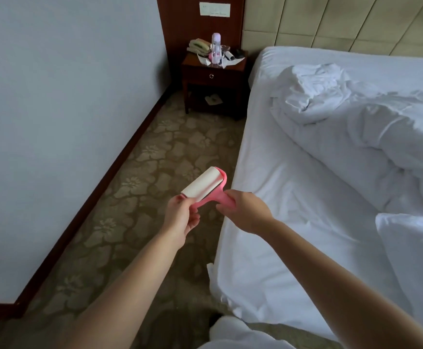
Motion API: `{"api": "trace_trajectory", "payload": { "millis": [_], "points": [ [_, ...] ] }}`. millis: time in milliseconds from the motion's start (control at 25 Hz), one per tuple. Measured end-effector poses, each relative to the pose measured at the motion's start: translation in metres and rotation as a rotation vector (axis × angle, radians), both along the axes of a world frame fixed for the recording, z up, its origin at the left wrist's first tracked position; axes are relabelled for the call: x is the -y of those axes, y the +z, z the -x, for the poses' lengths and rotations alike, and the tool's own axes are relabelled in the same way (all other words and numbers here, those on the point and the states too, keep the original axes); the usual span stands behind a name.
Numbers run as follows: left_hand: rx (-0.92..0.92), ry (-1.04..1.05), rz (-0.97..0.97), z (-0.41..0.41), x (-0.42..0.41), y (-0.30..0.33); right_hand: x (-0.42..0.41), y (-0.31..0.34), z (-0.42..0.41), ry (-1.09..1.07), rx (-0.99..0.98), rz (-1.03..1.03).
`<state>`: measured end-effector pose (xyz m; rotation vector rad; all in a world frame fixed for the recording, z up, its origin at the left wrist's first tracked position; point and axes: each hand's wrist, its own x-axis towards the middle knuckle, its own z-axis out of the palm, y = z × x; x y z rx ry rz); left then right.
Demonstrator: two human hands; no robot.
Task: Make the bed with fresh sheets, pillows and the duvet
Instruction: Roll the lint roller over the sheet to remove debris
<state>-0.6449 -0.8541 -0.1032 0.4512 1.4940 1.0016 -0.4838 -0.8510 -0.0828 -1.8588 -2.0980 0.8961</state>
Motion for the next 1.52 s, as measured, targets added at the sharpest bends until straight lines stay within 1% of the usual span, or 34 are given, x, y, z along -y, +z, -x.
{"api": "trace_trajectory", "payload": {
  "millis": [80, 200, 400, 560, 760, 920, 1160, 1360, 1520],
  "points": [
    [-0.051, -0.030, -0.026, 0.015, -0.023, -0.005, -0.019, 0.000, 0.014, -0.023, 0.028, -0.015],
    [-0.133, -0.072, -0.062, 0.035, -0.068, -0.011, -0.057, -0.004, 0.030, -0.087, -0.039, -0.054],
    [-0.239, -0.173, -0.059, 0.059, -0.177, -0.010, -0.154, -0.021, 0.050, -0.177, -0.131, -0.063],
    [-0.221, -0.229, -0.064, 0.073, -0.250, 0.000, -0.220, -0.018, 0.063, -0.235, -0.175, -0.080],
    [-0.168, -0.342, -0.095, 0.090, -0.337, 0.016, -0.297, 0.000, 0.076, -0.279, -0.184, -0.140],
    [-0.137, -0.389, -0.155, 0.099, -0.431, 0.031, -0.375, 0.019, 0.097, -0.350, -0.135, -0.223],
    [-0.063, -0.497, -0.256, 0.117, -0.570, 0.061, -0.492, 0.062, 0.124, -0.475, -0.080, -0.272],
    [-0.084, -0.550, -0.247, 0.116, -0.636, 0.053, -0.550, 0.060, 0.126, -0.555, -0.076, -0.267],
    [-0.066, -0.566, -0.224, 0.094, -0.686, 0.044, -0.598, 0.049, 0.105, -0.587, -0.100, -0.251]
  ]
}}
